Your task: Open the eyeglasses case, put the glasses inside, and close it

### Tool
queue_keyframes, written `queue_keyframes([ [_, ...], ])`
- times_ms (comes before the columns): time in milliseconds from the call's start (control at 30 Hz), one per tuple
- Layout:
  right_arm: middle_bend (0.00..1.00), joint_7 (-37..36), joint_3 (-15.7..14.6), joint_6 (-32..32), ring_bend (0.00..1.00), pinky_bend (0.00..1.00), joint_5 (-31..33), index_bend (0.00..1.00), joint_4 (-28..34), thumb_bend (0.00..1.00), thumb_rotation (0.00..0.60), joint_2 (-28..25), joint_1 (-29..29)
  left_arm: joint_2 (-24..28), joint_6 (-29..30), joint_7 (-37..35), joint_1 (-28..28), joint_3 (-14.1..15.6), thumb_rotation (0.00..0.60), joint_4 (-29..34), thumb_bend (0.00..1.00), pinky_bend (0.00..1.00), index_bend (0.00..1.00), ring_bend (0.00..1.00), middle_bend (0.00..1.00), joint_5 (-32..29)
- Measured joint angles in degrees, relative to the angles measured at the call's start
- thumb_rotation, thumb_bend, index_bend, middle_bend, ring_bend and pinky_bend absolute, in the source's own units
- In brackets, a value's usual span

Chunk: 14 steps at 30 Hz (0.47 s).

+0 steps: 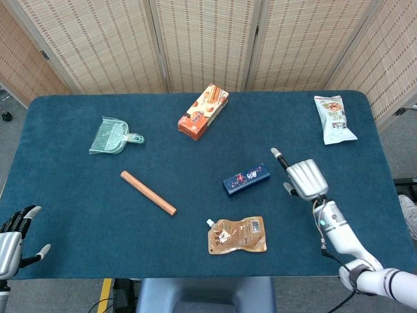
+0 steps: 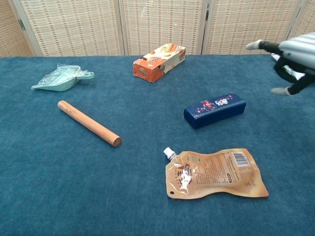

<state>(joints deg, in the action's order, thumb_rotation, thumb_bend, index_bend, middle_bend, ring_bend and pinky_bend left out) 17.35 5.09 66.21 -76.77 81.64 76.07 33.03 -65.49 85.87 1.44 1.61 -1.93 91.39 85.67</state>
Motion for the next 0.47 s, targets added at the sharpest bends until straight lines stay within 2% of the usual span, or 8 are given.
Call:
queue_keyframes([
  [167, 0.47, -0.81, -1.95, 8.33, 0.5, 0.69, -0.25, 0.0, 4.56, 0.3, 0.6, -4.81, -7.95, -0.65, -0.14, 1.33, 0.94, -0.78, 0.6, 0.4, 0.24, 0.29, 0.16, 0.16, 0.16, -0.03],
  [267, 0.4, -2.81, -3.19, 13.02, 0.4, 0.59, -0.96, 0.01, 5.84, 0.3, 0.6, -6.32, -12.08, -1.24, -0.12, 2.41, 1.45, -1.11, 0.6, 0.82, 0.24, 0.29, 0.16, 0.16, 0.16, 0.13],
  [367, 0.37, -5.13, -4.81, 16.95, 0.34, 0.52, -1.7, 0.01, 6.88, 0.3, 0.6, -7.84, -16.5, -1.81, 0.06, 3.83, 1.82, -1.38, 0.6, 1.49, 0.24, 0.29, 0.16, 0.16, 0.16, 0.3],
  [467, 0.36, -6.51, -6.39, 19.29, 0.33, 0.5, -1.88, 0.01, 8.07, 0.3, 0.6, -9.51, -20.38, -2.19, 0.32, 5.17, 2.2, -1.66, 0.6, 2.57, 0.24, 0.29, 0.16, 0.16, 0.16, 0.53],
])
